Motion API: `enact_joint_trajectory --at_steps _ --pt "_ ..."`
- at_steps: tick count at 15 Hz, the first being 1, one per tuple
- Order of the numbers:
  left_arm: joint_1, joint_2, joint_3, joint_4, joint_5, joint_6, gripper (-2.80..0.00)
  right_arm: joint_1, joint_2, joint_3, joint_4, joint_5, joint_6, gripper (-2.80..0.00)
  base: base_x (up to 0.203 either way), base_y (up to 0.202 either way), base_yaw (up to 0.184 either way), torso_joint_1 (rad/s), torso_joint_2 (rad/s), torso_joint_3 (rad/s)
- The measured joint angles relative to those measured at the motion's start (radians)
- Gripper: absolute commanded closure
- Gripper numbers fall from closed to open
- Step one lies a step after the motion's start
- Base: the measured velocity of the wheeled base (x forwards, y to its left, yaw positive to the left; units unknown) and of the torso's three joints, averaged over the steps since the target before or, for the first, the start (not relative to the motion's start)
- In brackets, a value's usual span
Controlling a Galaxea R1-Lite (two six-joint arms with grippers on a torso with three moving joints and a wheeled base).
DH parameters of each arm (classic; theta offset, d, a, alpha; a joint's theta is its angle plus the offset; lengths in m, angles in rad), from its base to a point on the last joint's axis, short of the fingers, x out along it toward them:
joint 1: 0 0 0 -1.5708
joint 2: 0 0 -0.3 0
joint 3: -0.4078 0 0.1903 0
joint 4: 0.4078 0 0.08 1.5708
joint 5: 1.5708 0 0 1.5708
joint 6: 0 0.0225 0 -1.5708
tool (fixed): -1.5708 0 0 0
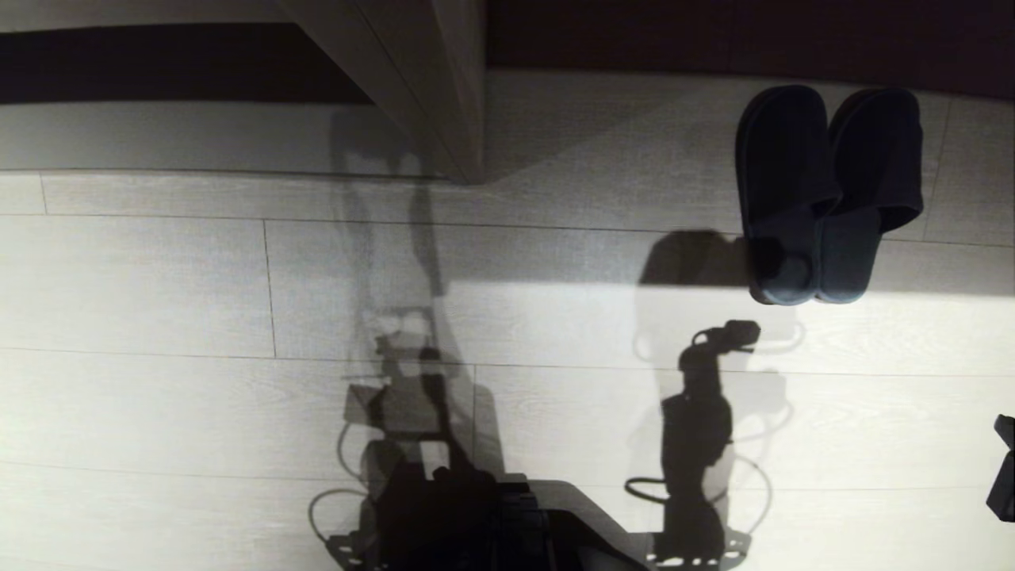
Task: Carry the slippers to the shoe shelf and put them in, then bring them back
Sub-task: Pick up the slippers on the floor
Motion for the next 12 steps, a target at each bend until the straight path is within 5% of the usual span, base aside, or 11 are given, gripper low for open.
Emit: enact_joint_trajectory --at_steps 6,12 --pt "0.0 0.0 0.0 0.0 0.0 0.0 0.0 -0.003 0.235 0.011 -0.184 0.091 0.128 0.0 0.0 0.0 0.0 0.0 0.0 0.0" --pt "0.0 0.0 0.0 0.0 0.0 0.0 0.0 -0.048 0.459 -0.024 -0.432 0.099 0.145 0.0 0.0 0.0 0.0 0.0 0.0 0.0"
